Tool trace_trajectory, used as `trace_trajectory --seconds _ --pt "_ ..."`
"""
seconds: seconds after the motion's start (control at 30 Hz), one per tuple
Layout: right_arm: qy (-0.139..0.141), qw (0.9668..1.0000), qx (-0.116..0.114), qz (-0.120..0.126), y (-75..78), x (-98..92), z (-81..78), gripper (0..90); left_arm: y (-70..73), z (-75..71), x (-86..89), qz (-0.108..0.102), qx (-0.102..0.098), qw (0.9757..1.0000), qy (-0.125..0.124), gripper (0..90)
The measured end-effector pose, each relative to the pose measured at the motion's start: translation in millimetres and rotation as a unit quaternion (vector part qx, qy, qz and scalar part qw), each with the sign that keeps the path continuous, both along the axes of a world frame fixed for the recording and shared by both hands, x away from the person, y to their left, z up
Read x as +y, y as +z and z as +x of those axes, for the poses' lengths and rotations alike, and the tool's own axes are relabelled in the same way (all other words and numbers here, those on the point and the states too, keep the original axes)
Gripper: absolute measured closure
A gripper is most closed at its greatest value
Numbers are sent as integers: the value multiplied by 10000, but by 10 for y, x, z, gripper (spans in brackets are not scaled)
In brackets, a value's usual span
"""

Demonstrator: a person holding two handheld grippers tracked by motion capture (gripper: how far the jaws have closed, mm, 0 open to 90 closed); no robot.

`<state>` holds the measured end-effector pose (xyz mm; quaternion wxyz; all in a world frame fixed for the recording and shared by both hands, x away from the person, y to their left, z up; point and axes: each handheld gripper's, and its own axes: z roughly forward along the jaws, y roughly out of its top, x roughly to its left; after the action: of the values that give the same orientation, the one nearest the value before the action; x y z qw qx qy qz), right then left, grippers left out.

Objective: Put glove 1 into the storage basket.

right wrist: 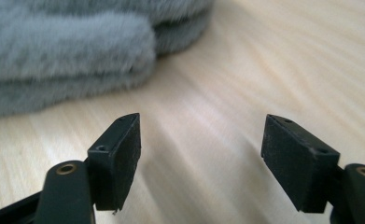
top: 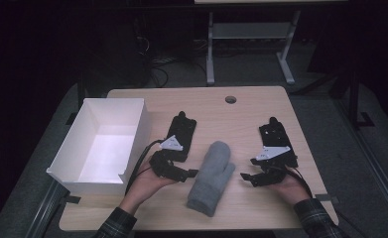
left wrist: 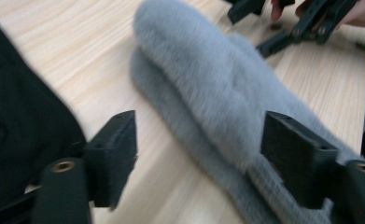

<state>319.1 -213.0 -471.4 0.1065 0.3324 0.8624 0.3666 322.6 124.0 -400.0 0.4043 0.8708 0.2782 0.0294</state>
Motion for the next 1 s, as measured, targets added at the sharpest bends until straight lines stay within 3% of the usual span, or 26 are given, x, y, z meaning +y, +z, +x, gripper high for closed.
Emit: trace_trajectory --seconds 0.13,0.3,0.5,0.7,0.8,0.9,1.0 --pt "15 10000 28 -9 -2 31 14 275 69 46 -171 -54 -63 9998 -194 155" --pt "19 10000 50 -82 -26 28 13 261 57 103 -339 -14 -60 9994 -351 135" --pt "32 9999 -33 -128 -35 43 -6 257 -106 156 -510 260 14 9989 -382 128" --pt "31 9999 -51 -87 -43 45 -8 255 -262 181 -557 314 198 9989 -269 127" --pt "33 9999 -80 -80 -49 46 -7 253 -405 208 -581 396 364 9981 -293 126" --pt "26 9999 -80 -64 -51 47 -9 253 -456 216 -589 323 451 9981 -252 126" --pt "30 9999 -101 -36 -57 48 -7 252 -499 219 -593 422 483 9975 -299 126"
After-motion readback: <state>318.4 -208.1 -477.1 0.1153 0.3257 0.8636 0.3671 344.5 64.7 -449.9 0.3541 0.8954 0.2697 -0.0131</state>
